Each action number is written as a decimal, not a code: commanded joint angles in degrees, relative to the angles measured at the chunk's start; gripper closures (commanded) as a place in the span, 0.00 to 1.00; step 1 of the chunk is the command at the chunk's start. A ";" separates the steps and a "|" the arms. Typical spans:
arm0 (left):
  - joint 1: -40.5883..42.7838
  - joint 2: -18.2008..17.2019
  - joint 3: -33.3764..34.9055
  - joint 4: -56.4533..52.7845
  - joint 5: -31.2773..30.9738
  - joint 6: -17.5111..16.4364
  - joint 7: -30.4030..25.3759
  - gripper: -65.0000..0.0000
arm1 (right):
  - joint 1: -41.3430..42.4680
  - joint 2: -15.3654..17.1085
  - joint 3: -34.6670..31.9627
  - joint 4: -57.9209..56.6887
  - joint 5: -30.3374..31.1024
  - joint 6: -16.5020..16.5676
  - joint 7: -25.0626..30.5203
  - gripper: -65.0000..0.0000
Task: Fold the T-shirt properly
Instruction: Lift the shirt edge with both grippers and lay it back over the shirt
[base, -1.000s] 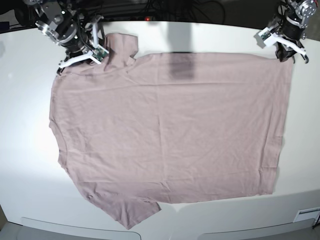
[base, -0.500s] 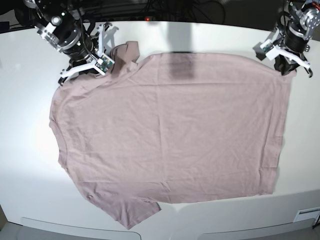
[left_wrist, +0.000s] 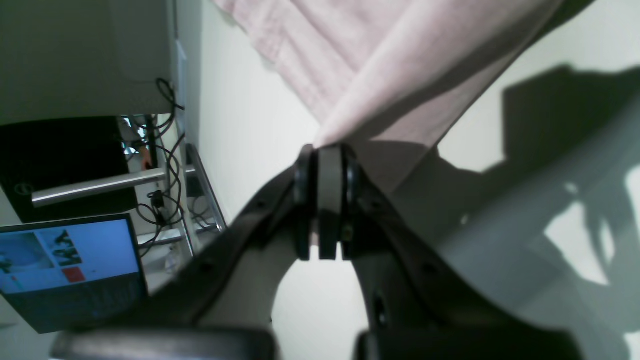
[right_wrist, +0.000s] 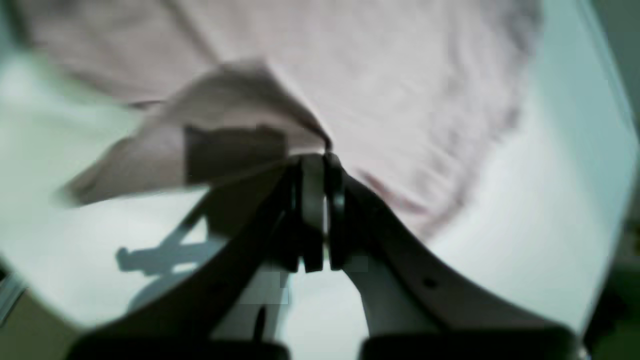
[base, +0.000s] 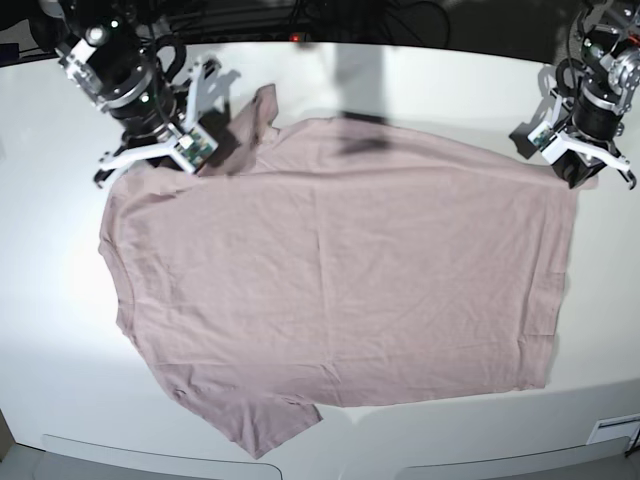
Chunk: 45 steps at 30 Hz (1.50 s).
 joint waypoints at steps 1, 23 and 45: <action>-0.33 -0.98 -0.44 0.81 0.63 1.31 -0.52 1.00 | 0.26 0.63 1.77 1.11 -0.13 -1.66 0.15 1.00; -5.66 2.19 -0.44 0.79 -2.99 1.31 -2.19 1.00 | 4.72 -6.16 18.08 -10.03 5.16 -2.84 3.26 1.00; -19.58 2.38 -0.44 -11.39 -13.57 1.31 -7.56 1.00 | 21.79 -6.19 18.05 -24.68 17.81 4.68 3.17 1.00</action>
